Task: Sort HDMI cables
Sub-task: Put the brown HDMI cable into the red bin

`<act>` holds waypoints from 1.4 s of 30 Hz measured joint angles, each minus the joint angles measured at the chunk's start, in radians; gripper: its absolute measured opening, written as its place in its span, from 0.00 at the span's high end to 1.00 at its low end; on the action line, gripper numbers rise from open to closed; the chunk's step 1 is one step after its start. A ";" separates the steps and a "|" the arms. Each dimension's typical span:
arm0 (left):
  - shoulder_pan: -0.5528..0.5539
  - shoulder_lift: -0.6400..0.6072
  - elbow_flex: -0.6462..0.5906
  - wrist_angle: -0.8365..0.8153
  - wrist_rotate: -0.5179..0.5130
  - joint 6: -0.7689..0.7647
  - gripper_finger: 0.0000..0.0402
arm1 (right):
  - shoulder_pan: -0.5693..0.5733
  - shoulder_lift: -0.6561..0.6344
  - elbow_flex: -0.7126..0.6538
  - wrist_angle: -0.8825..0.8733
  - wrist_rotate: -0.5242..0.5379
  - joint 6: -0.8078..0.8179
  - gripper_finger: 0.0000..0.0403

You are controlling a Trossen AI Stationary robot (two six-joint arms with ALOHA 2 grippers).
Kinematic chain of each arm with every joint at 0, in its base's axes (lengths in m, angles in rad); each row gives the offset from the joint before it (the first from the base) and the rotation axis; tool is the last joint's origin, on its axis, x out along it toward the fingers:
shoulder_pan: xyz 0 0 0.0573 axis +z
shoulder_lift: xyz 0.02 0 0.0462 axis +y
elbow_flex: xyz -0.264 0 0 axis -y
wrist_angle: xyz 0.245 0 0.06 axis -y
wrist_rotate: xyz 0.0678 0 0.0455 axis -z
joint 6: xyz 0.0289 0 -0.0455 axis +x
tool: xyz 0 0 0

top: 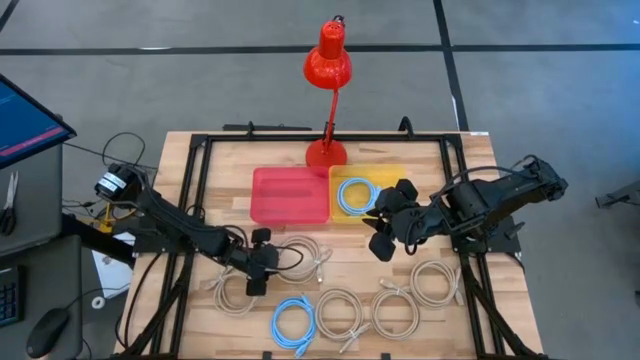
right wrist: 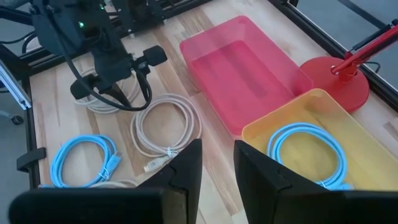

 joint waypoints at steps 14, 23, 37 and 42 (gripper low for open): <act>0.035 0.156 -0.008 0.156 -0.001 0.066 0.56 | -0.006 0.000 0.000 0.001 0.000 0.008 0.79; 0.034 0.111 -0.013 0.140 0.012 0.000 0.85 | -0.006 0.000 0.000 -0.001 0.000 0.008 0.79; -0.012 -0.186 0.010 0.160 0.028 -0.164 0.96 | -0.009 0.000 0.000 -0.010 0.044 -0.003 0.79; -0.035 -0.289 0.051 0.166 -0.103 -0.113 0.96 | -0.021 0.000 0.000 -0.011 0.053 -0.003 0.79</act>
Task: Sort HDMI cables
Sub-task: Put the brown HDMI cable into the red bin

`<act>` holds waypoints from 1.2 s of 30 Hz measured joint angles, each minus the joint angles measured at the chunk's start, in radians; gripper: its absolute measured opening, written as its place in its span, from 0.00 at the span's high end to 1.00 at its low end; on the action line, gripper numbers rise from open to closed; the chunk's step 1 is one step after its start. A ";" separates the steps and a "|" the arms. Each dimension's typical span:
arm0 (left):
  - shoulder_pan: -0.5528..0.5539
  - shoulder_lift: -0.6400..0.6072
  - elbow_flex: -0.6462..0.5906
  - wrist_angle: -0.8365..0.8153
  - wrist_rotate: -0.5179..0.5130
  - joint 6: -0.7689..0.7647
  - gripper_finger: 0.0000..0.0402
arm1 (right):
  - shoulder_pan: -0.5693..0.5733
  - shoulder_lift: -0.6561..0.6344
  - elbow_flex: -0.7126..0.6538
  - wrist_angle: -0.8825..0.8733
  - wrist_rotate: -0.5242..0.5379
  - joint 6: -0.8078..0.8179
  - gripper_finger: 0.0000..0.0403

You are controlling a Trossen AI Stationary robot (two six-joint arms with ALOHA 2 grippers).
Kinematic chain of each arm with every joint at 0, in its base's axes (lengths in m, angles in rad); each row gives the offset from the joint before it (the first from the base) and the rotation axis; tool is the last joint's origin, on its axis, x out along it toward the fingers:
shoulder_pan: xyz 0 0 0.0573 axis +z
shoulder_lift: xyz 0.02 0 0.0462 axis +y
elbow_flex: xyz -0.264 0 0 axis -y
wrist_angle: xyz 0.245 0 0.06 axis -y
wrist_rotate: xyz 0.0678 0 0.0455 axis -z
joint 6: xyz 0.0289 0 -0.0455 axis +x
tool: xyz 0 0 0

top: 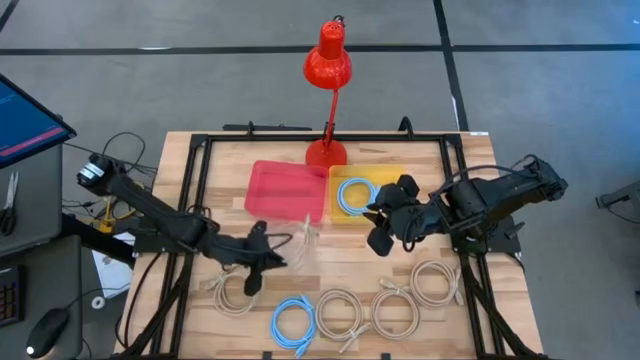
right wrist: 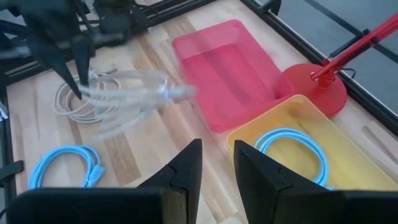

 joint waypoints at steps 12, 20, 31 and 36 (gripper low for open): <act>0.110 -0.091 0.018 -0.009 -0.322 0.226 0.96 | -0.011 0.000 0.000 0.003 0.000 0.007 0.79; 0.318 -0.089 0.018 -0.026 -0.298 0.247 0.96 | -0.011 0.000 0.000 0.011 0.000 0.011 0.79; 0.481 0.015 0.018 -0.083 -0.103 0.125 0.96 | -0.011 0.000 0.000 0.010 0.000 0.011 0.79; 0.484 0.108 0.018 -0.086 -0.087 0.114 0.96 | -0.011 0.000 0.000 0.010 0.000 0.011 0.79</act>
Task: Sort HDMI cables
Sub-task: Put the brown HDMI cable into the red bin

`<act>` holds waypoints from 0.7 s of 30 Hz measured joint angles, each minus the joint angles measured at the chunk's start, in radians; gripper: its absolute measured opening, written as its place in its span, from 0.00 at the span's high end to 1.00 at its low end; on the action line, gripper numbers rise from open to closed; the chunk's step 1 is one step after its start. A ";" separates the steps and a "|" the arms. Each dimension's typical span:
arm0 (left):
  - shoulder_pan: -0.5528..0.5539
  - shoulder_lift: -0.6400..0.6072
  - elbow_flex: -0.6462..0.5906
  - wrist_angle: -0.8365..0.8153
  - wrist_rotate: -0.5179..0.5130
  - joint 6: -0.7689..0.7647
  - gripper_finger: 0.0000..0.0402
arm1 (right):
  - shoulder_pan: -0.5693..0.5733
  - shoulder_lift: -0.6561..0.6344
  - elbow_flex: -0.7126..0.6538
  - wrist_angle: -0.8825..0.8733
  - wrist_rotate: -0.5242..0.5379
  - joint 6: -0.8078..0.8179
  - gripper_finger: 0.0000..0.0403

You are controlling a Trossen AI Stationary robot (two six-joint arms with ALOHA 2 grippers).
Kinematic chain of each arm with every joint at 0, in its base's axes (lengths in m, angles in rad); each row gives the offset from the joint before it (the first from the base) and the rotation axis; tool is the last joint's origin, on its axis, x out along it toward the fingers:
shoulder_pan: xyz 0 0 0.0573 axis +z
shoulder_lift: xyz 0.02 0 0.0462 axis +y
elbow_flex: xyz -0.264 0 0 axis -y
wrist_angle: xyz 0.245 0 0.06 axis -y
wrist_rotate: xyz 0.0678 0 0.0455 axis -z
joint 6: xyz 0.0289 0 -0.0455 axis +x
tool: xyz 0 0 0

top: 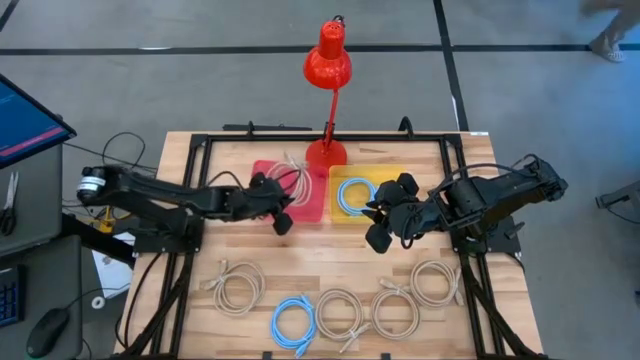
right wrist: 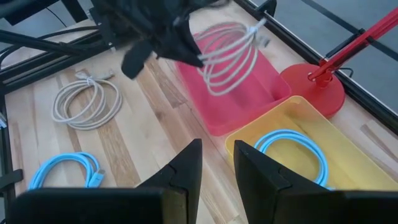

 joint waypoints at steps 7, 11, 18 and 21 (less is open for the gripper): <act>0.005 0.130 0.000 0.000 0.015 -0.081 0.96 | 0.000 0.000 0.000 0.000 0.000 0.000 0.79; 0.004 0.170 0.000 0.001 0.026 -0.103 0.96 | 0.000 0.000 0.000 0.000 0.000 0.000 0.79; 0.004 0.174 0.000 0.018 0.024 -0.104 0.85 | 0.000 0.000 0.000 -0.001 0.000 0.000 0.79; 0.004 0.174 0.000 0.020 0.024 -0.104 0.79 | 0.000 0.000 0.000 -0.001 0.000 0.000 0.79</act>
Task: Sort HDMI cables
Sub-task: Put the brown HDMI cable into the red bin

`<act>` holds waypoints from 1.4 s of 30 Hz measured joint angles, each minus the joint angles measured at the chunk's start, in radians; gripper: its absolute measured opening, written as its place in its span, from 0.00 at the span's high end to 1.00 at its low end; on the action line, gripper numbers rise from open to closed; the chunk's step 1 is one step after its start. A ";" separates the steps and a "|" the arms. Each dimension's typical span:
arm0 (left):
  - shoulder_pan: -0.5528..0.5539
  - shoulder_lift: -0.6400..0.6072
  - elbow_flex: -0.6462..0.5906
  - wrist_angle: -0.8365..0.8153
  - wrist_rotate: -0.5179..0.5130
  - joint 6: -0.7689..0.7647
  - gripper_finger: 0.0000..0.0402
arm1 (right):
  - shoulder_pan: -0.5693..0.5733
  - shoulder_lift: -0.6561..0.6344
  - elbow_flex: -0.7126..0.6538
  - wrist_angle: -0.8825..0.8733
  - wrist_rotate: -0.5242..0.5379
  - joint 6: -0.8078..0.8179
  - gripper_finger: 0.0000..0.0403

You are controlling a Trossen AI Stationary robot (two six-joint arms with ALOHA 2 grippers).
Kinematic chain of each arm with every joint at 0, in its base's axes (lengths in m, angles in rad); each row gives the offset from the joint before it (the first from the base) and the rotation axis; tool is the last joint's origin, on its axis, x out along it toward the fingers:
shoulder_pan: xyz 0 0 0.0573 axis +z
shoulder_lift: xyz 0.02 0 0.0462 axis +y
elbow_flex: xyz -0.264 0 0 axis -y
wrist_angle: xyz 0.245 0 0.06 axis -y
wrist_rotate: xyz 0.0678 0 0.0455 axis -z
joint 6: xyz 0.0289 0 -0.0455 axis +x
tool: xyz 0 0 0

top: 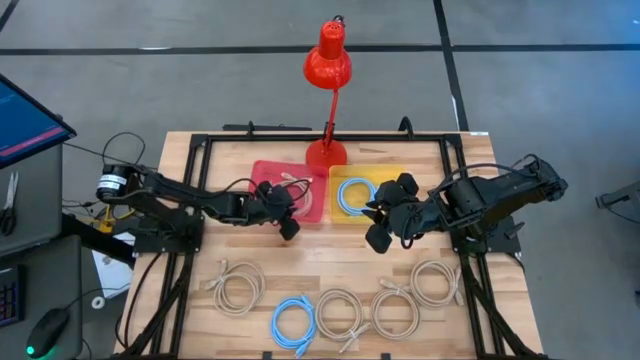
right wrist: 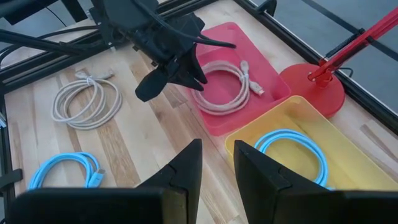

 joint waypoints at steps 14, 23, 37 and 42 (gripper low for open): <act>-0.073 -0.322 0.000 0.079 0.134 0.125 0.87 | 0.002 0.000 0.000 -0.002 -0.033 -0.008 0.79; -0.288 -0.507 0.000 0.077 0.051 0.169 0.99 | 0.011 0.000 0.000 -0.001 -0.082 -0.008 0.79; -0.476 -0.508 0.000 0.076 -0.169 0.155 0.99 | 0.181 -0.007 0.000 -0.399 -0.189 0.536 0.87; -0.475 -0.507 0.000 0.076 -0.170 0.141 0.99 | 0.253 -0.007 0.000 -0.444 -0.229 0.696 0.91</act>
